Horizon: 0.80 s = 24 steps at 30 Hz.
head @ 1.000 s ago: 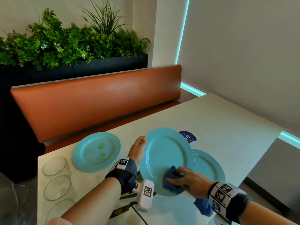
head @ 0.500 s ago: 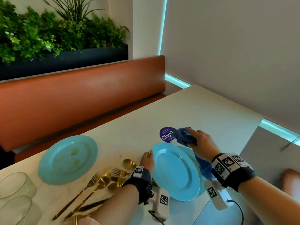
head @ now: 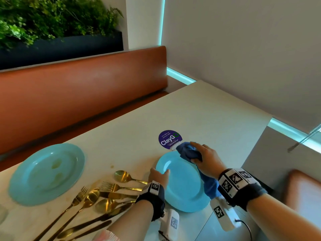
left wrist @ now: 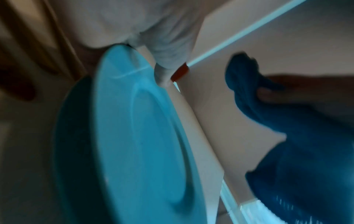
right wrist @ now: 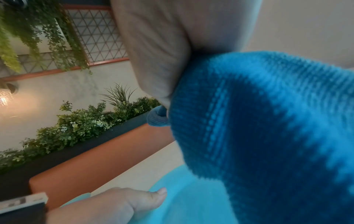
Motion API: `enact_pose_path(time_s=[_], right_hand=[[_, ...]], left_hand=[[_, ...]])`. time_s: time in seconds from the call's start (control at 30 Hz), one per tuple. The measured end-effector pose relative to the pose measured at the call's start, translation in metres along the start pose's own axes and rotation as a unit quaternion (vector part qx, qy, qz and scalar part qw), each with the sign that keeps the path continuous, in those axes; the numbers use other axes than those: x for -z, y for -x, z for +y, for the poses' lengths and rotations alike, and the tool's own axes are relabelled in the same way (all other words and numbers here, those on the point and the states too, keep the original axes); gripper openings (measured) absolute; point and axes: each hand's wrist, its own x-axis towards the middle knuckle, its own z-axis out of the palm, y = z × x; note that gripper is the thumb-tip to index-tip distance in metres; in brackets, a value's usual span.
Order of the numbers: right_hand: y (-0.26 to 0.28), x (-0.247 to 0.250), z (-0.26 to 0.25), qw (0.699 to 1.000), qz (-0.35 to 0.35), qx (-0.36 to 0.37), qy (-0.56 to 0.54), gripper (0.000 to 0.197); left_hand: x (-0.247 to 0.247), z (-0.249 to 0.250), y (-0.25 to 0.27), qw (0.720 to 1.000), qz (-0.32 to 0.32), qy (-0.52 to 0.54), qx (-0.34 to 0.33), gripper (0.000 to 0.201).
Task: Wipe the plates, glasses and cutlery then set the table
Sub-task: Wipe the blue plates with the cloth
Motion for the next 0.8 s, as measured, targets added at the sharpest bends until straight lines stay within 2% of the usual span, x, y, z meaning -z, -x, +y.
enact_pose_path(time_s=[0.13, 0.23, 0.37, 0.47, 0.6, 0.7, 0.8], right_hand=[[-0.001, -0.007, 0.001, 0.999, -0.032, -0.008, 0.008, 0.058], [-0.003, -0.01, 0.0, 0.999, -0.048, -0.01, 0.015, 0.058], [-0.005, -0.014, -0.005, 0.998, -0.056, -0.004, 0.018, 0.057], [-0.007, -0.015, -0.015, 0.998, -0.061, 0.009, 0.015, 0.055], [-0.012, -0.019, -0.04, 0.997, -0.065, 0.03, 0.002, 0.053], [-0.013, -0.026, -0.071, 0.996, -0.071, 0.058, 0.002, 0.052], [-0.013, -0.039, -0.104, 0.992, -0.092, 0.087, 0.013, 0.05]], left_hand=[[-0.007, 0.004, 0.001, 0.982, 0.043, -0.183, -0.008, 0.065], [-0.012, 0.006, -0.001, 0.976, 0.041, -0.216, -0.01, 0.057], [-0.006, 0.008, -0.002, 0.97, 0.04, -0.239, -0.03, 0.059], [0.013, 0.011, -0.002, 0.974, 0.046, -0.217, -0.049, 0.06], [0.069, 0.008, -0.004, 0.988, 0.092, -0.113, -0.042, 0.056], [0.13, -0.009, -0.01, 0.988, 0.149, -0.044, 0.006, 0.051], [0.191, -0.038, -0.012, 0.977, 0.194, -0.012, 0.087, 0.054]])
